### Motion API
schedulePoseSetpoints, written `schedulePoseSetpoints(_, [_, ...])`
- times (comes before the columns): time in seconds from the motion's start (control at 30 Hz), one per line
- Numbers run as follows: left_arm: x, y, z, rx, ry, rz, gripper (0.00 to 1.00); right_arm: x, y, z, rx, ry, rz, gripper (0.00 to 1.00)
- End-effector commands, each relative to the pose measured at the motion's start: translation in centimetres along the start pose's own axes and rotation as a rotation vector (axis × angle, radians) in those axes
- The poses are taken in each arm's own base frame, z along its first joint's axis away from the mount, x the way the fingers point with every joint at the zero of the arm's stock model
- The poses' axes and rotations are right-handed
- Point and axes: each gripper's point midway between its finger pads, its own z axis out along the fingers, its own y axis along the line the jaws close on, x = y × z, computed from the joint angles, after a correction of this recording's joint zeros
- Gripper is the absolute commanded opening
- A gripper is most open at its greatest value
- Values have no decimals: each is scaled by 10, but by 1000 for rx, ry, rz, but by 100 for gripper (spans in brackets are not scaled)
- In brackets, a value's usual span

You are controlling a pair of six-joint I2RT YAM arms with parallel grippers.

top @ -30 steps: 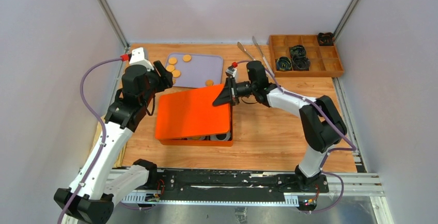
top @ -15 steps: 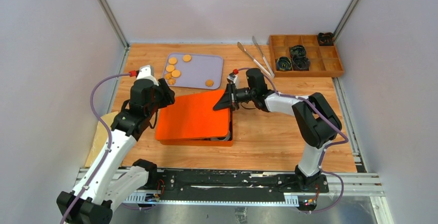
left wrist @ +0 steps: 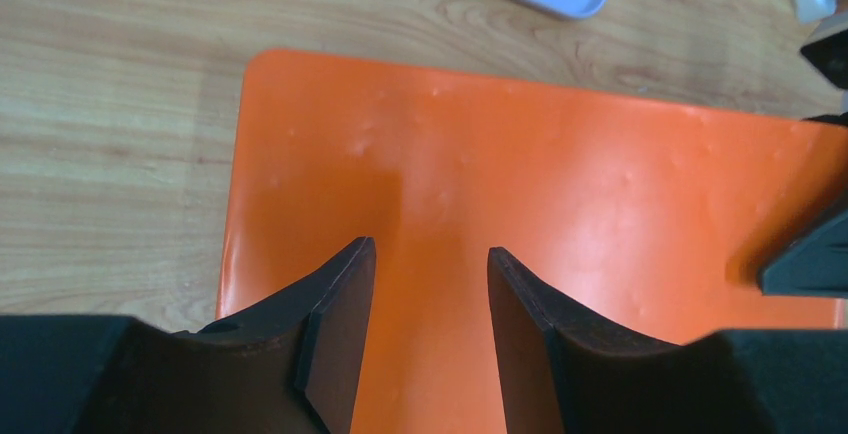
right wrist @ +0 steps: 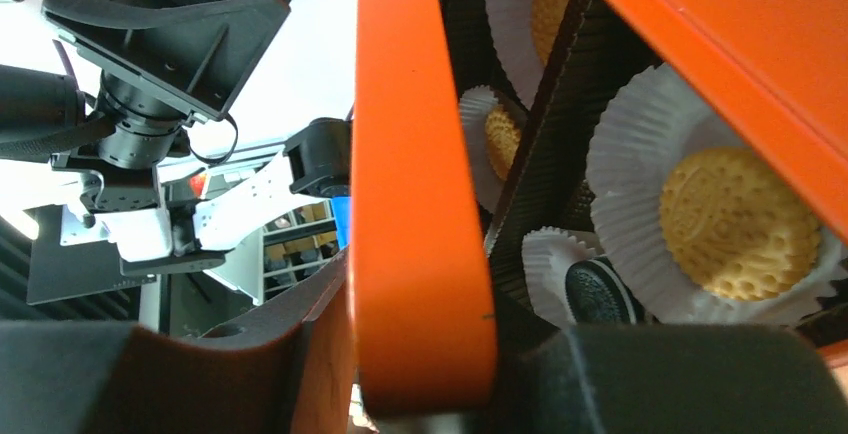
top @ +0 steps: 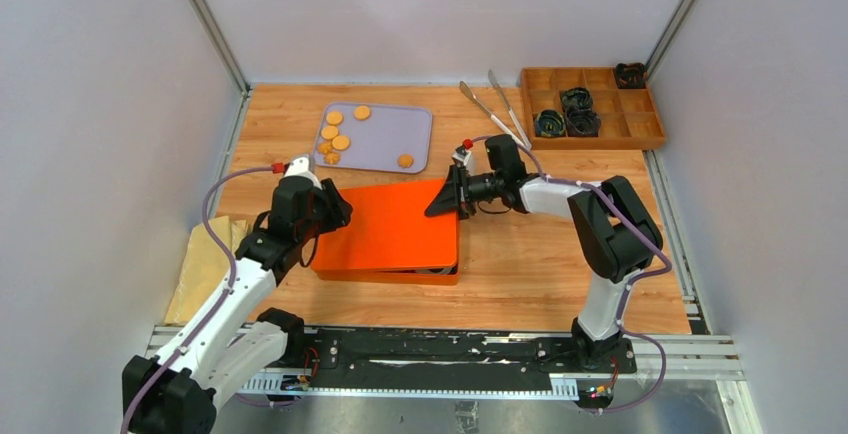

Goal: Pack the cookies

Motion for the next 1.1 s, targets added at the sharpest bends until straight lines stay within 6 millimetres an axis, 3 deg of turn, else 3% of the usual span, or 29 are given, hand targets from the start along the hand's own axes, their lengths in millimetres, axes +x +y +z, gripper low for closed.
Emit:
schedulePoseSetpoints(0.0, [6, -10, 6, 59, -18, -21, 51, 0, -6, -6, 21, 22, 2, 40])
schedulePoseSetpoints(0.3, [33, -7, 22, 82, 36, -39, 50, -5, 0, -13, 50, 1, 15, 57])
schedulePoseSetpoints(0.67, [47, -5, 31, 97, 52, -45, 49, -4, -1, -43, 208, -40, 26, 58])
schedulePoseSetpoints(0.87, [48, -4, 31, 103, 42, -48, 49, -6, -8, -74, 460, -61, -38, 58])
schedulePoseSetpoints(1.07, [57, -5, 35, 114, 76, -49, 49, 1, -27, -95, 634, -83, -35, 59])
